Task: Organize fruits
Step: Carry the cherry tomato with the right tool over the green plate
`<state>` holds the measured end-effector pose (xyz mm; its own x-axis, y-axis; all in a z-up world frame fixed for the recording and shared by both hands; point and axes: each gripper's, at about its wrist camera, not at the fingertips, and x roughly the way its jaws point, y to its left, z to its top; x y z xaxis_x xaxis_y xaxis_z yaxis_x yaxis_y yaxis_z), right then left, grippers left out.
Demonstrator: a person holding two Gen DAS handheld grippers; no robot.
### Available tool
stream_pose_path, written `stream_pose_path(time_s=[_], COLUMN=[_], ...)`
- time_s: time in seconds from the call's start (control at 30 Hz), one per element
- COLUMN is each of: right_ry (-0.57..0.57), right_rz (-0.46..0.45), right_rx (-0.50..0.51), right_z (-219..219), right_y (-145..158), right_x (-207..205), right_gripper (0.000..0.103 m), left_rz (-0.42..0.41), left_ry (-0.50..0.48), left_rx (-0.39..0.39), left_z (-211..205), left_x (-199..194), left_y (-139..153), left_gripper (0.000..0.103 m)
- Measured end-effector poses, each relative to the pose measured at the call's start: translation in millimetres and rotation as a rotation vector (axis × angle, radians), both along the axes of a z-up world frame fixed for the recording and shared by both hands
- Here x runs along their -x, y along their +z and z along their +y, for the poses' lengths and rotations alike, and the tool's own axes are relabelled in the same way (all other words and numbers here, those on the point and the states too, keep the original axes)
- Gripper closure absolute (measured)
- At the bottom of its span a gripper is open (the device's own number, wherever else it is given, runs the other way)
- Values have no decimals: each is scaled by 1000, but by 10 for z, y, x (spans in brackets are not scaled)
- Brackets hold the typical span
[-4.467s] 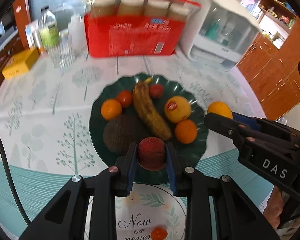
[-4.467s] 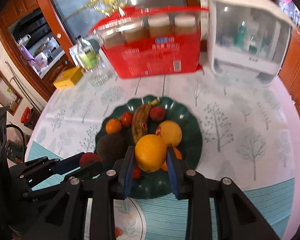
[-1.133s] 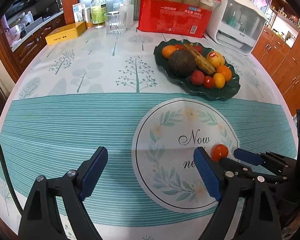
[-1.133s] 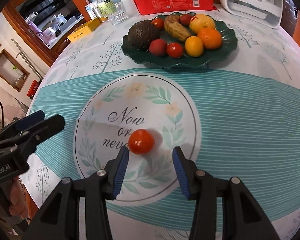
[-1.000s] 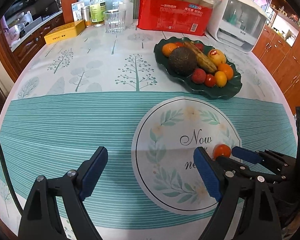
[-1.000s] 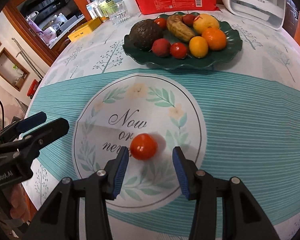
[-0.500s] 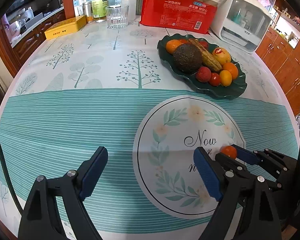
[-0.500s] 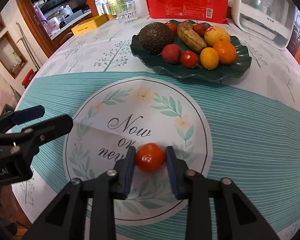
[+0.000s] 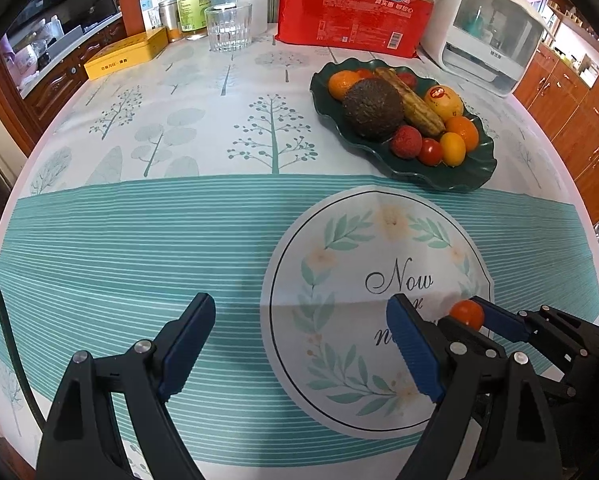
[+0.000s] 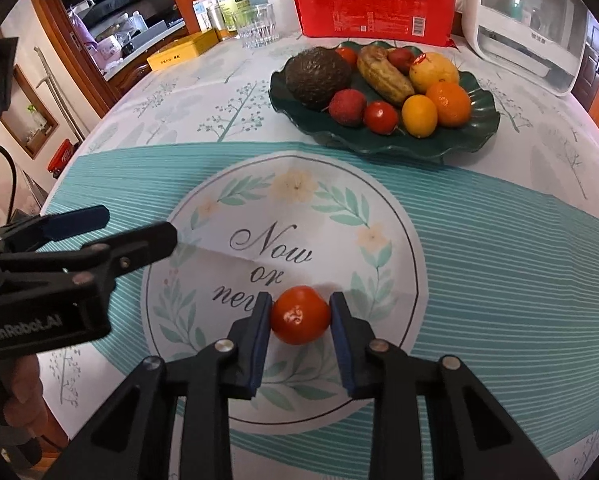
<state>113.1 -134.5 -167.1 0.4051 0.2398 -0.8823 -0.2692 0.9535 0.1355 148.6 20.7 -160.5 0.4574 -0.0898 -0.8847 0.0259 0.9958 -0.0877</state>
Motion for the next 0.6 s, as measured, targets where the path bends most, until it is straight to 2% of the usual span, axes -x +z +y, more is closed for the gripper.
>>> stream_pose_path(time_s=[0.4, 0.6], right_ry=[-36, -63], right_rz=[-60, -109], right_rx=[-40, -48], right_z=[-191, -351], right_y=[496, 831], right_x=[-250, -608], right_gripper=[74, 74], left_rz=[-44, -93], left_ry=[23, 25], left_rx=[-15, -26], left_z=[-63, -131], left_x=[-240, -491], left_y=[338, 601], left_gripper=[1, 1])
